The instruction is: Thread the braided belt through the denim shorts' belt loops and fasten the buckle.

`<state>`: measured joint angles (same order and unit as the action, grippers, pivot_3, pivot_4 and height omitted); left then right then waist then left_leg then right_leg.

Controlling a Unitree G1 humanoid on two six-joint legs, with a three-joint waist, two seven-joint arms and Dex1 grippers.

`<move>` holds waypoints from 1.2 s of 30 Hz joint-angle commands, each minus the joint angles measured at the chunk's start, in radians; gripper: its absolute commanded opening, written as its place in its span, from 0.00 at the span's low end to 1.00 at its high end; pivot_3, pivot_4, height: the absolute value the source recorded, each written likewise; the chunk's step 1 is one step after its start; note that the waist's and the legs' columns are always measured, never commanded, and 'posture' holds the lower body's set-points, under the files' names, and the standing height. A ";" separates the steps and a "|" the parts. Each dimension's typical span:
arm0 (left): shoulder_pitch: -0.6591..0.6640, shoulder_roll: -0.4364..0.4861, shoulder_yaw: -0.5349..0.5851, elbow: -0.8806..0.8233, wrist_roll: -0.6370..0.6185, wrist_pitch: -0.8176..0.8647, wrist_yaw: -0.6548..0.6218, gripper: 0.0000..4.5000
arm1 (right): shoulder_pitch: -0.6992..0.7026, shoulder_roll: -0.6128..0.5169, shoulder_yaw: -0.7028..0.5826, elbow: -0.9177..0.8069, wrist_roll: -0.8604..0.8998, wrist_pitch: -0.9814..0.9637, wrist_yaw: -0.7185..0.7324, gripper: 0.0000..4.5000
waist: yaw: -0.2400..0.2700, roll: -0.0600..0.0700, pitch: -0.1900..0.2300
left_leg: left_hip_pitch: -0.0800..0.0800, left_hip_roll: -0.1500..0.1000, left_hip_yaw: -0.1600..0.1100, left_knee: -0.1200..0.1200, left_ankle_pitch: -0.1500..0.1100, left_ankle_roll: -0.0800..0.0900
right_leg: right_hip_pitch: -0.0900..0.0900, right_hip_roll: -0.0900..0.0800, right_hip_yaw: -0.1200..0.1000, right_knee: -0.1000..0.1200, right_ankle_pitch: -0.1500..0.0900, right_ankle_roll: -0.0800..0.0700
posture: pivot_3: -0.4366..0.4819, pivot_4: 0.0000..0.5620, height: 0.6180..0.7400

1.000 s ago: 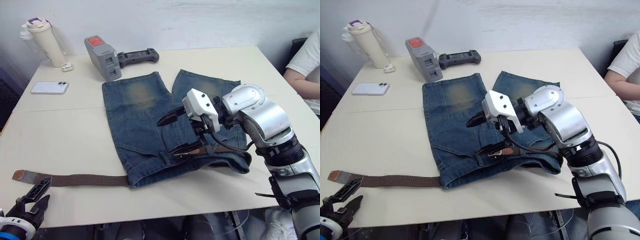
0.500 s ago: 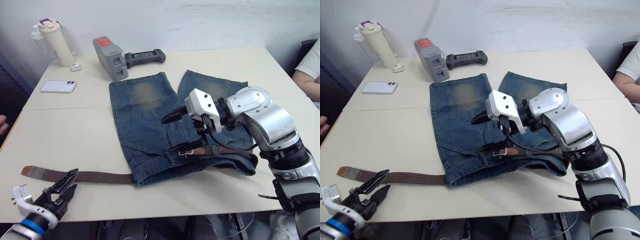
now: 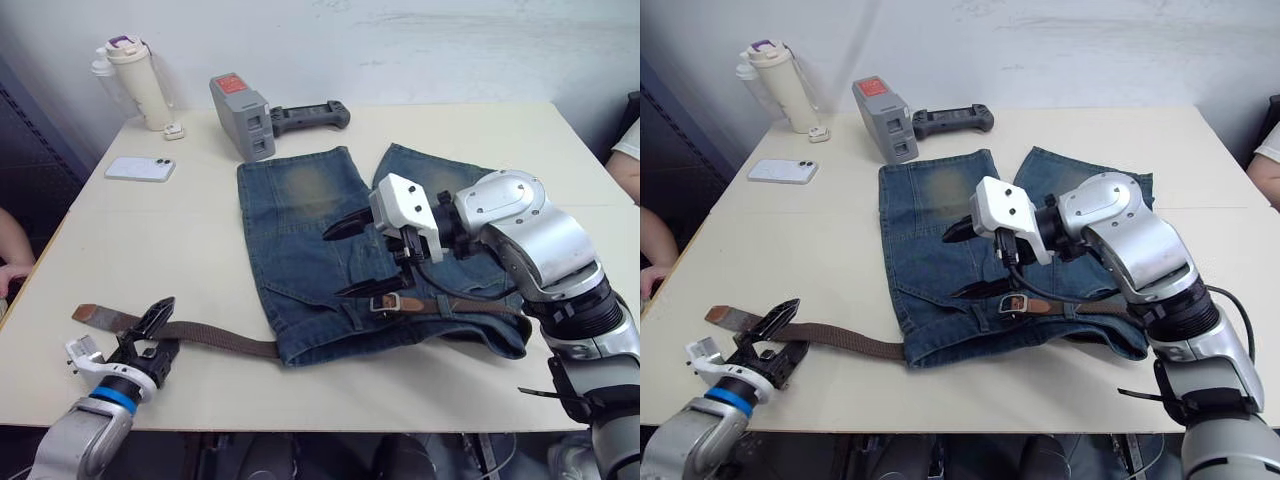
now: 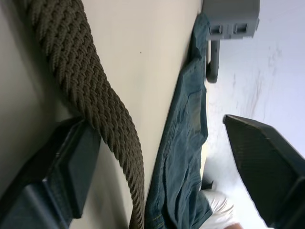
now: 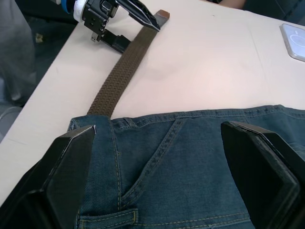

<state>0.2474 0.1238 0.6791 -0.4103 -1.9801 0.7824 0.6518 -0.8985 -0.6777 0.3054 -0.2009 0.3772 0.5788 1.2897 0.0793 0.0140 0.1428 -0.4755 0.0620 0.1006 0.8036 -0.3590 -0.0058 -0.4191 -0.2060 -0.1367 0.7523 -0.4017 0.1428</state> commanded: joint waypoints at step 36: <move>-0.154 0.096 0.161 0.232 0.008 -0.102 0.053 0.77 | 0.010 -0.030 -0.038 -0.041 0.000 0.010 -0.055 1.00 | -0.055 -0.012 0.008 | 0.001 0.005 -0.005 -0.018 0.008 -0.011 | 0.002 0.005 -0.012 -0.010 0.000 0.000 | 0.48 0.27 0.27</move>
<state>0.0887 0.2042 0.7784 -0.2433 -1.9796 0.7030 0.6663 -0.8858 -0.6970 0.3045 -0.2078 0.3748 0.5900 1.2392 0.0238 0.0020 0.1508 -0.4747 0.0672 0.0952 0.7845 -0.3499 -0.0172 -0.4168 -0.2007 -0.1498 0.7424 -0.4022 0.1421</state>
